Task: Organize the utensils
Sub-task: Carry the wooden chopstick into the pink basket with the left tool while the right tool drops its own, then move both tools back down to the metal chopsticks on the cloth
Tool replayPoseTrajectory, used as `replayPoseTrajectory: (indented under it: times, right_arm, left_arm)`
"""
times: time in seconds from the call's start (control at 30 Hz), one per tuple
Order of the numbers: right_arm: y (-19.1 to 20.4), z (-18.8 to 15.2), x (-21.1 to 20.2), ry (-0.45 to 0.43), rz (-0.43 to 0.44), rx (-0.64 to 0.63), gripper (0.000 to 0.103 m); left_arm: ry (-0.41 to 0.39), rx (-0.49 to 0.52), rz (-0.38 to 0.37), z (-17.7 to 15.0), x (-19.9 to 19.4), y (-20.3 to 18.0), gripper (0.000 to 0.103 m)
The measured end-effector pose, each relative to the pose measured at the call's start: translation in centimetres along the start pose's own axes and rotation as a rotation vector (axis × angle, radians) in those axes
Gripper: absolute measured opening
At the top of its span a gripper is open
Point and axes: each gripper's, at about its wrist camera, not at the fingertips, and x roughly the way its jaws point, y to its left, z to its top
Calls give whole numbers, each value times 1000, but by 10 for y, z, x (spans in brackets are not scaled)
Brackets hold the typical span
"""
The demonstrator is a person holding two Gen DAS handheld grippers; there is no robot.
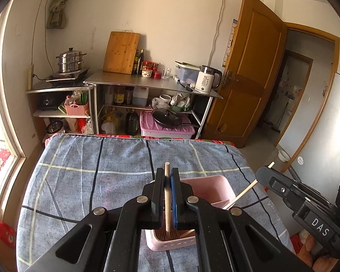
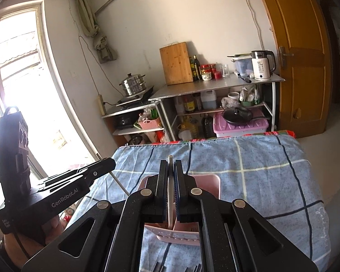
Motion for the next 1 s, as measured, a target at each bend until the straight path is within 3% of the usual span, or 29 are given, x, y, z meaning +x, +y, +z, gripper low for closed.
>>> replayPoseTrajectory:
  times: [0.23,0.4,0.5,0.77,1.0]
  right_arm:
    - [-7,-18,24,88,14,14,5]
    - [-8,-22,20,97,9,-2,6]
    - [-9,-20,11,83,9,-6,14]
    - [-12,-32,-31,35,5,-27,14]
    - [-15,-68,-77,5,-6,-45,14]
  left_arm:
    - [38,-19,13,-15,14,10,6]
    - [27,-16,21,-20,9,13,14]
    - [1,-6,31,-23,-2,11,21]
    - [-55,12,14,-48,-44,5,21]
    - [-79,35,-8,-95,-82,-9,21]
